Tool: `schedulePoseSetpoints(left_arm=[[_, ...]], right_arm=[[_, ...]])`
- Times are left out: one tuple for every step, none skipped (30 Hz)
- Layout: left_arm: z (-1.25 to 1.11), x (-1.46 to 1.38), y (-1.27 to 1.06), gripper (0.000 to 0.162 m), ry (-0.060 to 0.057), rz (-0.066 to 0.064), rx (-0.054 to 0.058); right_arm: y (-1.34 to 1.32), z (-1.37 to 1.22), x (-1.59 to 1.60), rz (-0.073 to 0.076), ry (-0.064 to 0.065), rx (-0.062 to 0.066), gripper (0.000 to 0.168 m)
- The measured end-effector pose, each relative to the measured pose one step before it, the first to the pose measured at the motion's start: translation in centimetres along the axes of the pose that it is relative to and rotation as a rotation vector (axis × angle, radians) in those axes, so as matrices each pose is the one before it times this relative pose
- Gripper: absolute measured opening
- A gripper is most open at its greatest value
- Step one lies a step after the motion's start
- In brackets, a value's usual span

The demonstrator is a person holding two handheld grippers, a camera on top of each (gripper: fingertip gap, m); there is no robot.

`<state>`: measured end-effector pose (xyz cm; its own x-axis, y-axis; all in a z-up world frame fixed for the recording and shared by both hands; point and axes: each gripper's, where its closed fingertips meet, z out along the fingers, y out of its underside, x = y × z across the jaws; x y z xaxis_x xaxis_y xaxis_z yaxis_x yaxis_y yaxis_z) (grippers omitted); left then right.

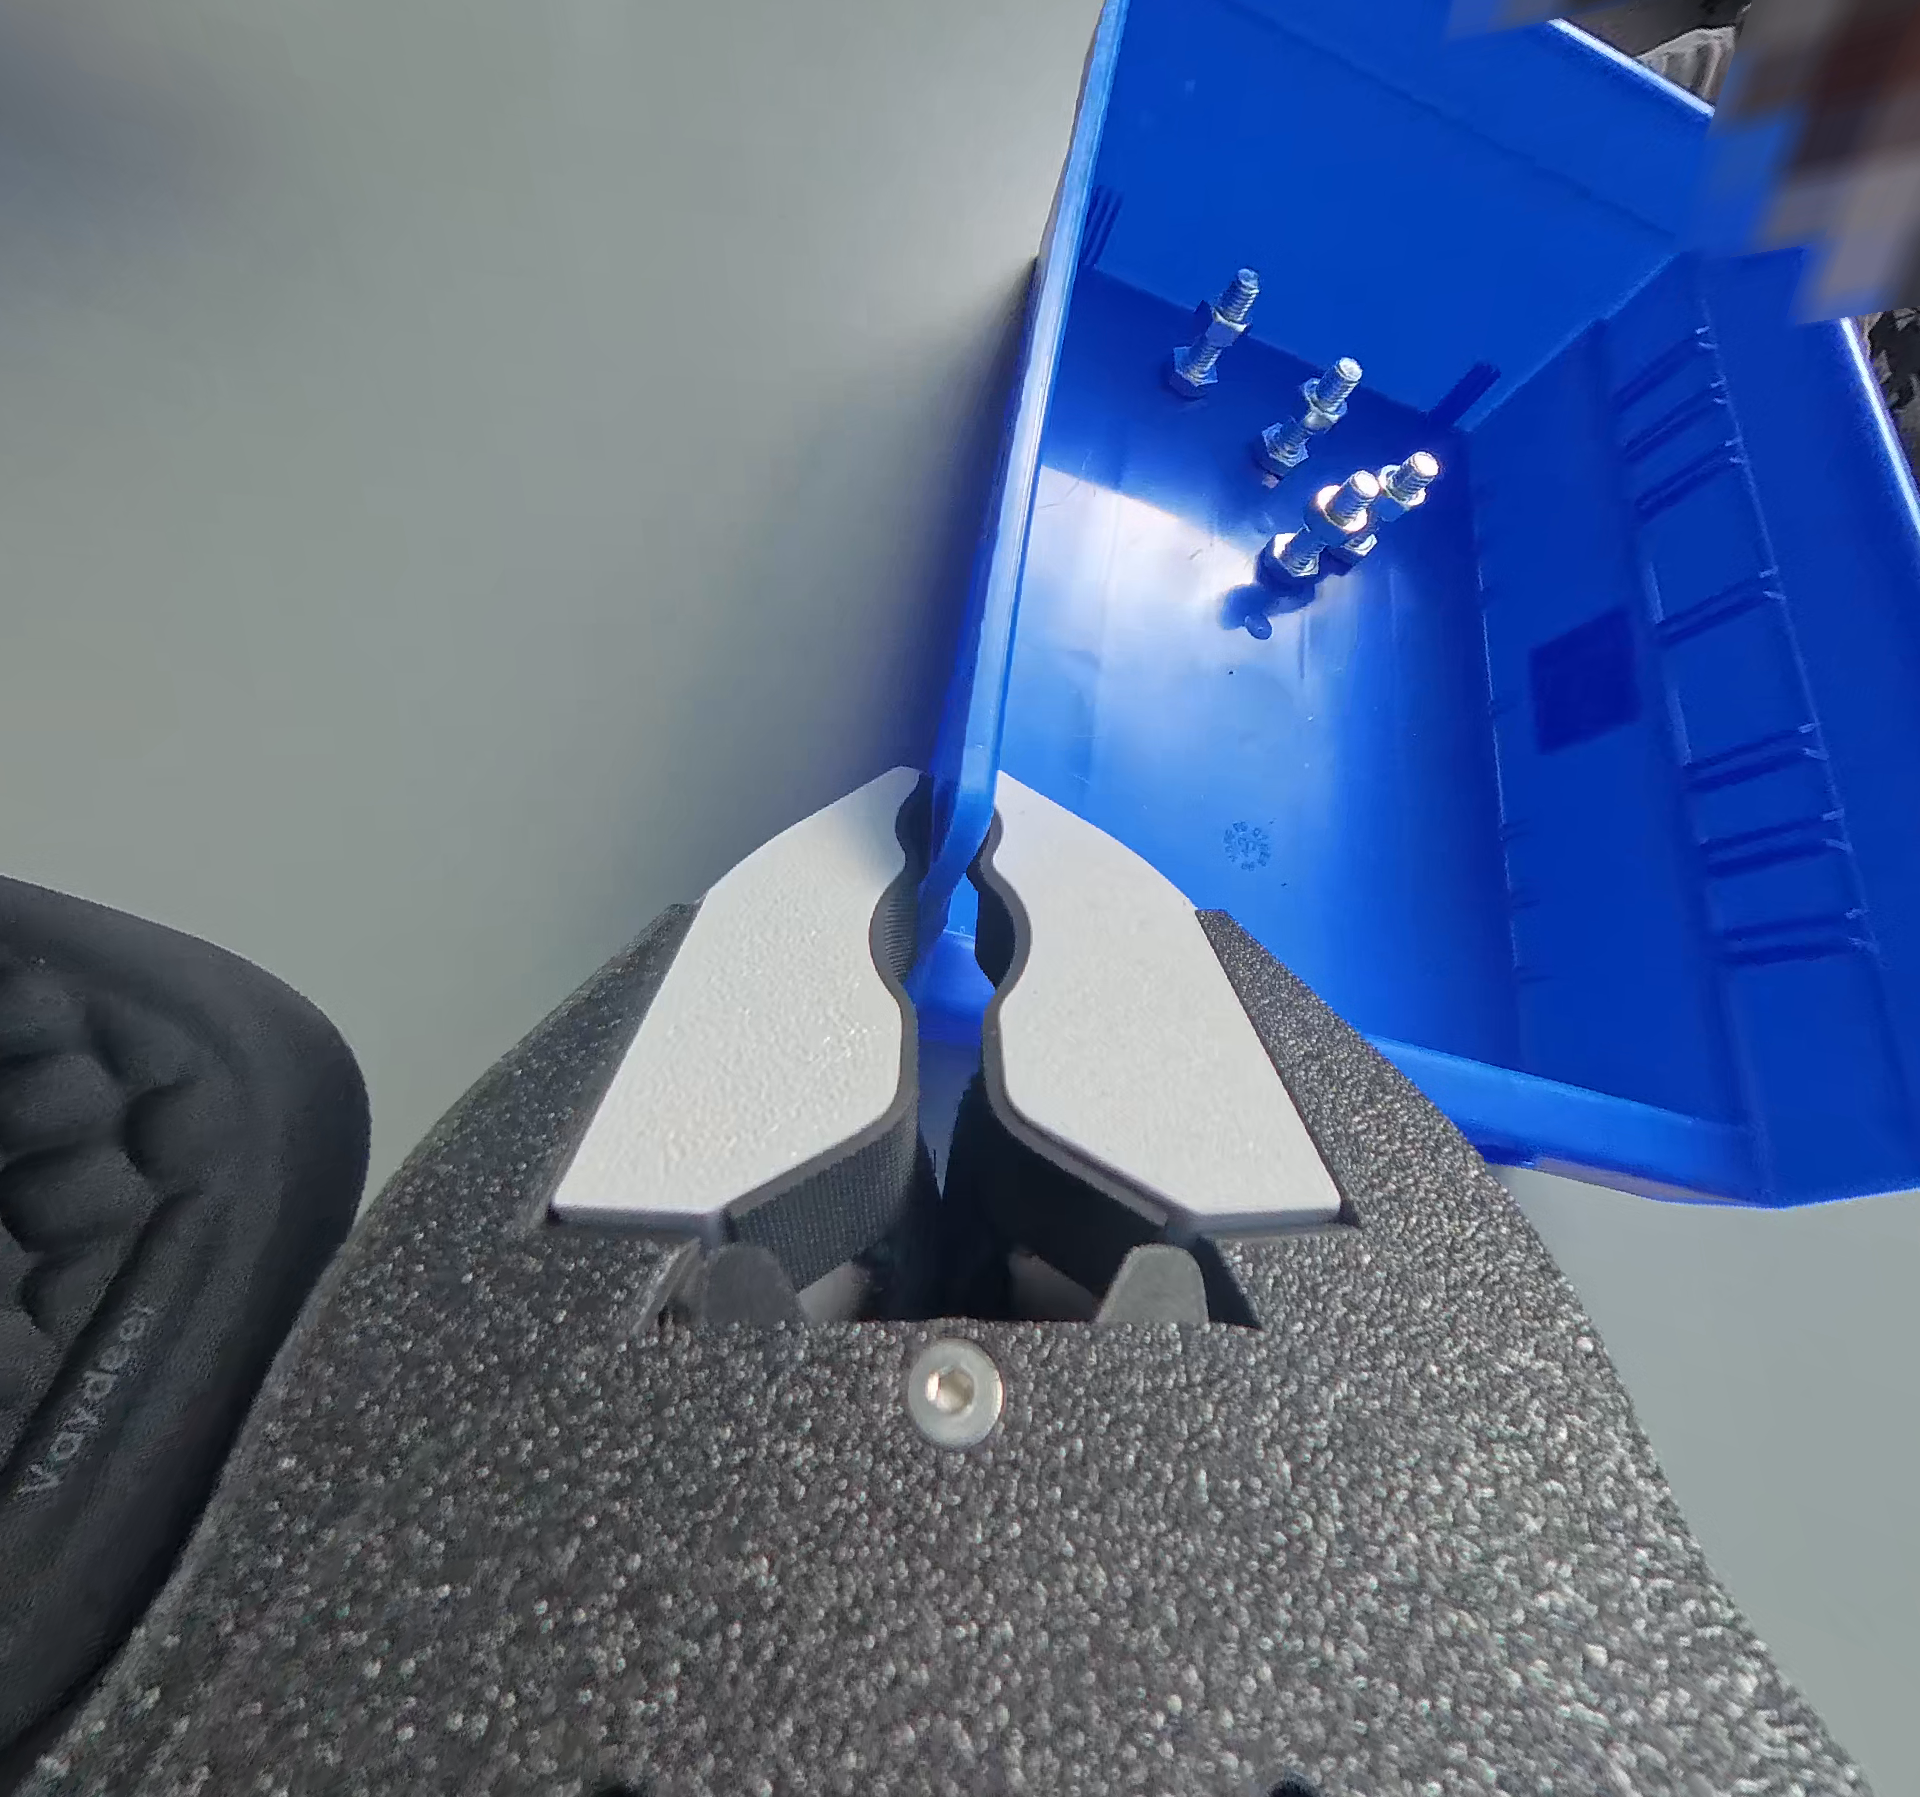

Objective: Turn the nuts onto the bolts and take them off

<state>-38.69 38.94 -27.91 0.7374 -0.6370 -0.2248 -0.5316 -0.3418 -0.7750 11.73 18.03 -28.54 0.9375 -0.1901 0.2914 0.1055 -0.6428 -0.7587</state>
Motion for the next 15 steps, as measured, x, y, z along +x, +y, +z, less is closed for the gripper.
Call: schedulePoseSetpoints(left_arm=[[0.090,0.164,-0.152,0.007,0.0023,-0.0009,-0.0007],[0.099,0.204,-0.153,0.007,0.0022,0.0016,-0.0020],[0.112,0.239,-0.155,0.007,0.0022,0.0050,-0.0019],[0.110,0.241,-0.204,0.007,0.0011,0.0009,0.0016],[0.115,0.281,-0.167,0.008,0.0037,-0.0024,-0.0015],[0.102,0.286,-0.198,0.008,0.0032,0.0033,0.0005],[0.103,0.295,-0.231,0.008,0.0038,0.0015,0.0034],[0.124,0.336,-0.233,0.009,0.0055,0.0013,0.0026],[0.126,0.360,-0.225,0.009,0.0071,0.0008,0.0033],[0.144,0.374,-0.215,0.009,0.0081,0.0001,0.0022],[0.146,0.359,-0.226,0.009,0.0068,-0.0005,0.0038],[0.149,0.394,-0.233,0.009,0.0080,-0.0036,0.0031],[0.157,0.474,-0.223,0.009,0.0109,0.0016,0.0005],[0.157,0.455,-0.284,0.010,0.0069,0.0049,0.0036],[0.177,0.476,-0.264,0.010,0.0073,0.0016,0.0010]], right_arm=[[-0.166,0.072,-0.295,-0.0047,-0.0034,0.0003,0.005],[-0.144,0.053,-0.244,-0.0072,-0.0019,-0.0021,0.005],[-0.158,0.038,-0.222,-0.0049,-0.0012,-0.0027,0.006],[-0.178,0.052,-0.269,-0.0010,-0.0034,-0.0011,0.006],[-0.188,0.052,-0.303,-0.0004,-0.0036,0.0004,0.006],[-0.196,0.064,-0.349,-0.0008,-0.0038,-0.0003,0.006],[-0.179,0.053,-0.403,-0.0038,-0.0040,-0.0016,0.007],[-0.194,0.056,-0.396,-0.0062,-0.0017,-0.0004,0.007],[-0.225,0.046,-0.385,-0.0018,-0.0008,0.0008,0.007],[-0.222,0.039,-0.425,0.0025,-0.0034,0.0007,0.007],[-0.253,0.051,-0.481,-0.0021,-0.0046,0.0035,0.007],[-0.238,0.056,-0.500,0.0008,-0.0050,0.0014,0.008],[-0.256,0.054,-0.528,-0.0018,-0.0049,0.0018,0.008],[-0.269,0.046,-0.561,-0.0027,-0.0043,0.0023,0.009],[-0.261,0.054,-0.571,0.0003,-0.0049,0.0012,0.009]])
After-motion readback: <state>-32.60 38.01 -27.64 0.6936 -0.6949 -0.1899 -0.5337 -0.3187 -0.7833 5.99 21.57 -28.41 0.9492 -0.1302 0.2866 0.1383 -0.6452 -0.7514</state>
